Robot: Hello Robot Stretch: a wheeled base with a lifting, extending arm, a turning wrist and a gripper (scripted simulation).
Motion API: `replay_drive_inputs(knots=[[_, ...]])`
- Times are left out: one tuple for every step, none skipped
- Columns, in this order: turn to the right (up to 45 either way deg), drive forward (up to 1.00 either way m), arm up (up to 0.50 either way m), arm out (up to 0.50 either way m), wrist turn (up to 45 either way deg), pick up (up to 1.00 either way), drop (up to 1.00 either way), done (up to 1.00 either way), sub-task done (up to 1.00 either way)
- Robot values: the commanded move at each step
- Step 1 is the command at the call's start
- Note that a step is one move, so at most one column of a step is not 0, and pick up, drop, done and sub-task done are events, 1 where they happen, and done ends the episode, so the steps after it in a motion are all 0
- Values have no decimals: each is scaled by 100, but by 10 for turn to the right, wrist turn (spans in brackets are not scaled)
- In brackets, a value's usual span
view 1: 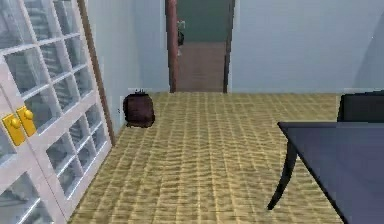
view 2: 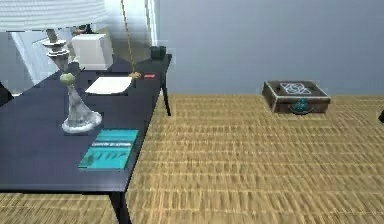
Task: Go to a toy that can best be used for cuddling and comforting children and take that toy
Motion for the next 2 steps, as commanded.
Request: replay_drive_inputs(knots=[[0, 100, 0, 0, 0, 0, 0, 0, 0], [0, 100, 0, 0, 0, 0, 0, 0, 0]])
